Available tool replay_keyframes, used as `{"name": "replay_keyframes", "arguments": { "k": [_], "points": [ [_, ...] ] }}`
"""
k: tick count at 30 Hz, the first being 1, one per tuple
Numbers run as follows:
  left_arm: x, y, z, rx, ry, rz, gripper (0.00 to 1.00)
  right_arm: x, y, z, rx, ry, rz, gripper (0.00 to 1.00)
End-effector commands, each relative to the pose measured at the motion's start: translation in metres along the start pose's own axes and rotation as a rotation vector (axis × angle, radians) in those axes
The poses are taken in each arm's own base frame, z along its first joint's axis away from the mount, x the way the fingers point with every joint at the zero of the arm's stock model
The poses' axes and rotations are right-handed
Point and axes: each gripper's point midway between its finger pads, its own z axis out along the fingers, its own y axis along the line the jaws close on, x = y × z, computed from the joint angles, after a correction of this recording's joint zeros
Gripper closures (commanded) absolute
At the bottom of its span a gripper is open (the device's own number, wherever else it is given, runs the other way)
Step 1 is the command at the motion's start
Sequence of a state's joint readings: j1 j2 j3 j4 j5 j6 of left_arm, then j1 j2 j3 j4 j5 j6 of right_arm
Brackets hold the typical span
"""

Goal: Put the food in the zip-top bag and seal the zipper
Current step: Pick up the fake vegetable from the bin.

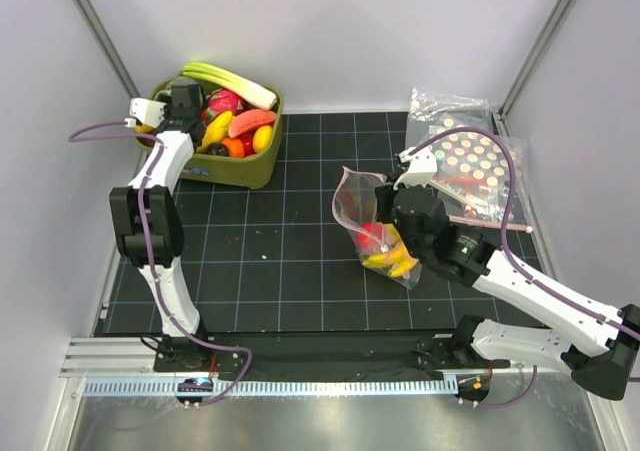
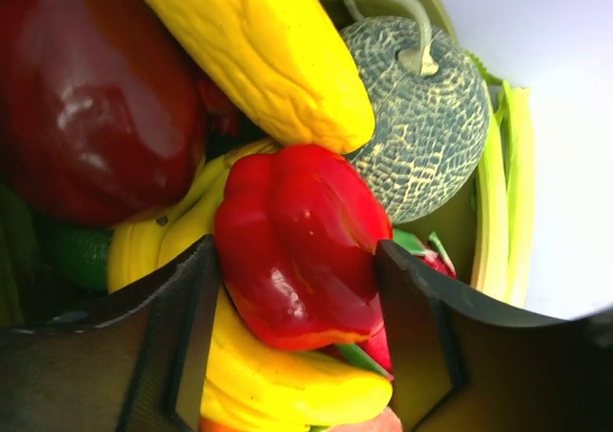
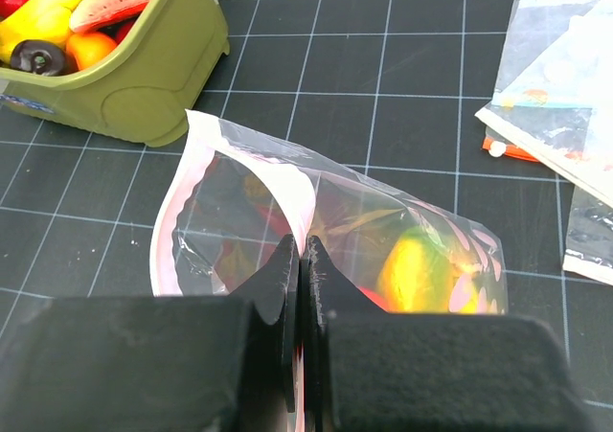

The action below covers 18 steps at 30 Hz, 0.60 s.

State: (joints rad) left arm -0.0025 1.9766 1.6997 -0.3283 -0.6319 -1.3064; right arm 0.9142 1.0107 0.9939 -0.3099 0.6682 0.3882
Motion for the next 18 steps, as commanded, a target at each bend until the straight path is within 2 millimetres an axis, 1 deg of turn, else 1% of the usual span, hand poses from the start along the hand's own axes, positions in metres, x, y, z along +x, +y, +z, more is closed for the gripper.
{"name": "replay_keyframes", "arguments": {
  "k": [1, 2, 3, 4, 5, 6, 7, 8, 11, 12, 15, 17, 18],
  "points": [
    [-0.012, -0.012, 0.015, 0.044, -0.014, -0.02, 0.43, -0.018, 0.009, -0.002, -0.03, -0.042, 0.06, 0.99],
    [-0.007, -0.014, 0.013, 0.06, 0.013, -0.023, 0.55, -0.019, 0.009, -0.003, -0.034, -0.044, 0.064, 0.99],
    [-0.004, -0.016, 0.011, 0.071, 0.027, -0.028, 0.61, -0.02, 0.01, -0.004, -0.037, -0.046, 0.068, 0.99],
    [0.002, -0.008, 0.013, 0.067, 0.048, -0.03, 0.65, -0.019, 0.009, -0.004, -0.039, -0.042, 0.067, 0.99],
    [-0.001, -0.014, 0.007, 0.092, 0.053, -0.055, 0.69, -0.02, 0.01, -0.005, -0.041, -0.044, 0.07, 0.99],
    [0.003, -0.016, 0.002, 0.103, 0.084, -0.086, 0.71, -0.021, 0.01, -0.007, -0.046, -0.048, 0.076, 0.99],
    [0.005, -0.013, 0.0, 0.102, 0.095, -0.089, 0.73, -0.022, 0.009, -0.007, -0.049, -0.051, 0.08, 0.99],
    [-0.002, -0.021, -0.009, 0.129, 0.1, -0.104, 0.75, -0.022, 0.01, -0.008, -0.055, -0.051, 0.085, 0.99],
    [-0.006, -0.026, -0.02, 0.152, 0.119, -0.112, 0.81, -0.022, 0.01, -0.008, -0.057, -0.053, 0.087, 0.99],
    [-0.011, -0.032, -0.028, 0.17, 0.121, -0.12, 0.82, -0.02, 0.01, -0.007, -0.054, -0.049, 0.085, 0.99],
    [-0.01, -0.037, -0.036, 0.194, 0.153, -0.125, 0.84, -0.02, 0.012, -0.006, -0.058, -0.045, 0.083, 0.99],
    [-0.008, -0.042, -0.046, 0.218, 0.192, -0.133, 0.85, -0.017, 0.013, -0.004, -0.058, -0.039, 0.081, 0.99],
    [-0.006, -0.038, -0.047, 0.215, 0.203, -0.128, 0.85, -0.015, 0.014, -0.004, -0.059, -0.035, 0.078, 0.99]
  ]
}}
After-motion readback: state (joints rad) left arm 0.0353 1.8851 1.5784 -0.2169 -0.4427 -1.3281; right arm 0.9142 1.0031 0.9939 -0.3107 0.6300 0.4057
